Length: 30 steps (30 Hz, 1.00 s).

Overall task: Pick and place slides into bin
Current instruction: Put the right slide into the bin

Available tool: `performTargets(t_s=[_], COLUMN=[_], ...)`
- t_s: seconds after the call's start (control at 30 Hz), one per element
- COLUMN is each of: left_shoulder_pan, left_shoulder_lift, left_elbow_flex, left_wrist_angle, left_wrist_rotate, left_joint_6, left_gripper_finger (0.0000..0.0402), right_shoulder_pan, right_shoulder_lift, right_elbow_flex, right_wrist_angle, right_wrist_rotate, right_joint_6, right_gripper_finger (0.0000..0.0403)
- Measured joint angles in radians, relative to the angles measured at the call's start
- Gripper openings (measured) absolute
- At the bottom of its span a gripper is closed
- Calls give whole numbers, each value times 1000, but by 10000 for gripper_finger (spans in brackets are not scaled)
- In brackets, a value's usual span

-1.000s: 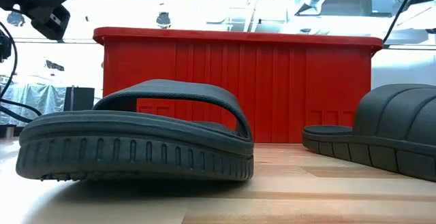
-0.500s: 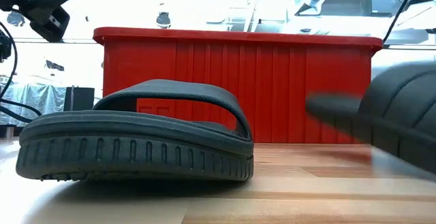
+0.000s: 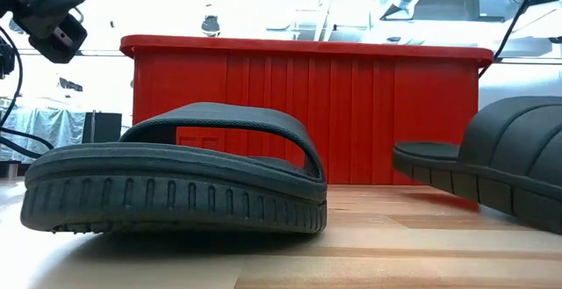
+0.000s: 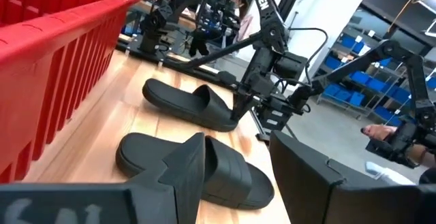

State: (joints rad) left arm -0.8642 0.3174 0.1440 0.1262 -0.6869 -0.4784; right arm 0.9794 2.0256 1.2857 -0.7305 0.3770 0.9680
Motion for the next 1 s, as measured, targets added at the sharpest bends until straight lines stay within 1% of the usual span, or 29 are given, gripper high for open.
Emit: performTargets(t_s=[0.2,0.4,0.6,0.83,1.0], left_shoulder_pan=[0,0,0,0,0], left_shoulder_lift=[15,38,76,103,101], left_elbow_flex=[0,0,0,0,0], left_wrist_angle=[-5,-5,-4,1,7], left_wrist_rotate=[0,0,-1,-2,-2], left_joint_6=[-7,-75,-114,-126,-126], left_gripper_finger=[156,156,156,156,156], right_shoulder_pan=[-2,-2,-2,0,0], right_shoulder_lift=[-40,-77,-79,-79,-81], right_elbow_flex=[8,79,211,403,548], right_wrist_angle=[-1,-43,-206,-364,-467], right_wrist_rotate=[-28,-24,-20,-13,33], right_joint_6=[-1,-50,-93,-187,-265], right_gripper_finger=[6,3,1,1,1])
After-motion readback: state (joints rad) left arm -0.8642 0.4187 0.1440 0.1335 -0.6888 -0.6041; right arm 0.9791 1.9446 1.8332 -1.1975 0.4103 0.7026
